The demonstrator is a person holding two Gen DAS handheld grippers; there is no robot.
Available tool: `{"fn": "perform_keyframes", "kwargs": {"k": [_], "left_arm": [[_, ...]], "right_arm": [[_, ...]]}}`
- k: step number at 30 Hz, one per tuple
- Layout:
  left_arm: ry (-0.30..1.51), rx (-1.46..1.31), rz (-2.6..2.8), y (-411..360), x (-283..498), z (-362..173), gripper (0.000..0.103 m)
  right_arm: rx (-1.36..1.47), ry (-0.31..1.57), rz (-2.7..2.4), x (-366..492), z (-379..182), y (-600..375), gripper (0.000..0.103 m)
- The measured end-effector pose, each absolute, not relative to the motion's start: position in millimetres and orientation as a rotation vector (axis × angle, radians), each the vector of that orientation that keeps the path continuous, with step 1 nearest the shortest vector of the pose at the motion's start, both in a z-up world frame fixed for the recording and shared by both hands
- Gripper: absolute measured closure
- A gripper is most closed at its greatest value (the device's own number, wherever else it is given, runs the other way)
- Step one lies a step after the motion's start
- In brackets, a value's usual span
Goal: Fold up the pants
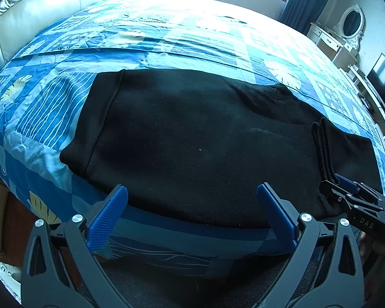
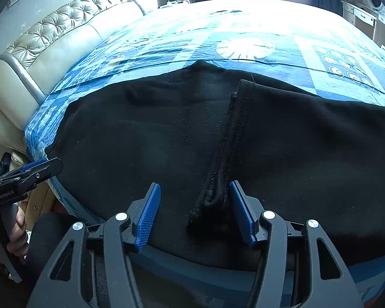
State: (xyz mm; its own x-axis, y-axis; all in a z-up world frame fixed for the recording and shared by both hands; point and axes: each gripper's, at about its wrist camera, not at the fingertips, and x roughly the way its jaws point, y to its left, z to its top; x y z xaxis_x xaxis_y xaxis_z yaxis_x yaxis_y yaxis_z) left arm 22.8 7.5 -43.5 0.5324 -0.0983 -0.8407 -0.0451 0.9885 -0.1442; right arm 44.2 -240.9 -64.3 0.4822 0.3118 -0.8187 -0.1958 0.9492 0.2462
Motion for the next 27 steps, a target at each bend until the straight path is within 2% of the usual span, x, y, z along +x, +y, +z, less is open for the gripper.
{"fn": "perform_keyframes", "kwargs": {"k": [9,15,21,27], "left_arm": [[1.009,-0.156,-0.031,8,23,-44,0.002],[1.012,-0.171,-0.03,10,23,-44,0.002],[1.005,-0.163,-0.044,5,22,-43,0.002],[1.025,-0.172,-0.057,2,22,-47,0.002]], "right_arm": [[0.285,0.939,0.419,33,-17,-277,0.045],[0.467,0.78,0.258,32,26,-396,0.038],[0.646,0.796,-0.049,45,-17,-528,0.038],[0.924,0.913,0.087,70,-88,-557,0.04]]}}
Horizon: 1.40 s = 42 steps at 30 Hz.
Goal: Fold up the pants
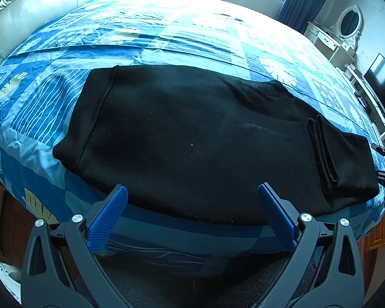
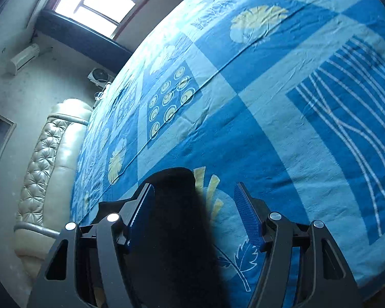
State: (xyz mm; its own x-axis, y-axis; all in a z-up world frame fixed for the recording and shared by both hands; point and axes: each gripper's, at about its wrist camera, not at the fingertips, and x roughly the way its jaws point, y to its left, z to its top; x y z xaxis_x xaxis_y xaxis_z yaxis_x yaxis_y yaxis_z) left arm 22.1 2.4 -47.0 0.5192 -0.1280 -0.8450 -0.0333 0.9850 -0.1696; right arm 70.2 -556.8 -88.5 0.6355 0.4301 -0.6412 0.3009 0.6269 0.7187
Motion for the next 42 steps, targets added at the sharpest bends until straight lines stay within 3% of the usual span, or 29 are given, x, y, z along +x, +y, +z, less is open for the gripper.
{"fn": "perform_keyframes", "kwargs": {"k": [3,4,7,15,25,31,36,42], "left_arm": [[1.032,-0.177,-0.059,1,22,-49,0.002],[1.034,-0.178,-0.061,1,22,-49,0.002],[1.039,-0.183,-0.064,0,22,-50,0.002],[1.04,-0.178,-0.073,-2,21,-50,0.002],[1.039,-0.183,-0.074,-3,20,-49,0.002],[1.037,-0.177,-0.08,-5,19,-48,0.002],[1.038,-0.175,-0.076,-6,19,-49,0.002],[1.04,-0.174,-0.077,-5,19,-49,0.002]], "right_arm": [[1.021,0.92,0.154,80,-109,-554,0.057],[1.051,0.924,0.178,83,-115,-553,0.07],[1.067,0.945,0.173,85,-128,-551,0.077],[1.073,0.921,0.202,80,-130,-551,0.079],[1.201,0.84,0.249,34,-130,-551,0.065],[1.209,0.834,0.264,6,-131,-544,0.062],[1.199,0.83,0.257,0,-130,-538,0.062],[1.104,0.879,0.201,3,-130,-532,0.074]]}}
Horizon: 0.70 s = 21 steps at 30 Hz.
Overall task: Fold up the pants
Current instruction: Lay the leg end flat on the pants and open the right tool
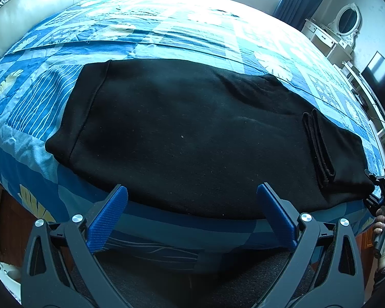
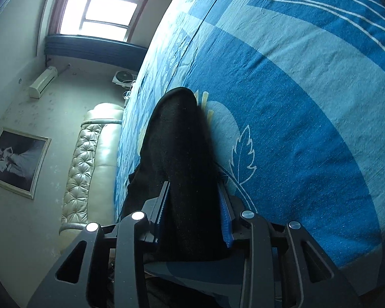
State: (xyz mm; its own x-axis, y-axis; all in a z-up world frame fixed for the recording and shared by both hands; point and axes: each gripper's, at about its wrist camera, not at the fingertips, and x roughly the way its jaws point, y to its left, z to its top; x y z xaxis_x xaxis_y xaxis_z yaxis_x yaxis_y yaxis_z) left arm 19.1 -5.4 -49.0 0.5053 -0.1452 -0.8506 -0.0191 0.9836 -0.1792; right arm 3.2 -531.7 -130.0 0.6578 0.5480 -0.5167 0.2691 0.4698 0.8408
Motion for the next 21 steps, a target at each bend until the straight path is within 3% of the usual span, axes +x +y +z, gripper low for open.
{"fn": "perform_keyframes", "kwargs": {"k": [4,11,16,21], "left_arm": [[1.039,-0.172,-0.077,-6,19,-50,0.002],[1.036,-0.165,-0.071,-5,20,-49,0.002],[1.034,-0.167,-0.06,-1,20,-49,0.002],[1.024,-0.173,-0.05,3,20,-47,0.002]], "right_arm": [[1.039,0.9,0.165,4,-130,-527,0.08],[0.993,0.902,0.145,4,-127,-522,0.08],[1.026,0.902,0.129,2,-120,-527,0.07],[0.784,0.846,-0.106,-5,-69,-518,0.063]]}}
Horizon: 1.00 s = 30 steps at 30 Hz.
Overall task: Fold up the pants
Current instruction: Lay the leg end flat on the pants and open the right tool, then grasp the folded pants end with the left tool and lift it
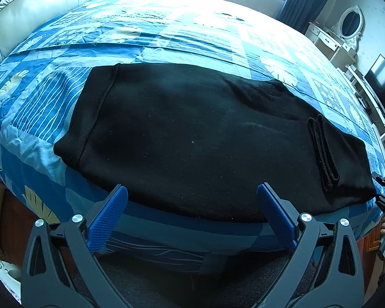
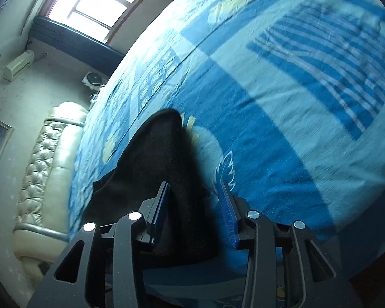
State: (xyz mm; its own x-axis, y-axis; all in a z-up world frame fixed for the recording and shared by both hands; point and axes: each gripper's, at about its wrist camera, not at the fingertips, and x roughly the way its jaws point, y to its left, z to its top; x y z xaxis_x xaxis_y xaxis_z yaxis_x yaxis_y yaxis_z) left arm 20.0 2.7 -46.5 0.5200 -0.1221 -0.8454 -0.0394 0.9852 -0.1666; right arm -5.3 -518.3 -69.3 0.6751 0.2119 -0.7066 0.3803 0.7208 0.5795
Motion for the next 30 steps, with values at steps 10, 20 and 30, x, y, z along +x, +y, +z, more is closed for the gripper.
{"fn": "perform_keyframes", "kwargs": {"k": [10,20,30], "left_arm": [[1.006,-0.126,-0.049,-2,18,-44,0.002],[0.977,-0.063,-0.057,-7,19,-38,0.002],[0.995,-0.338,-0.054,81,43,-31,0.002]], "right_arm": [[0.842,0.966,0.405,53,-60,-371,0.063],[0.77,1.121,0.454,58,-92,-306,0.05],[0.754,1.065,0.5,53,-95,-302,0.049]]}}
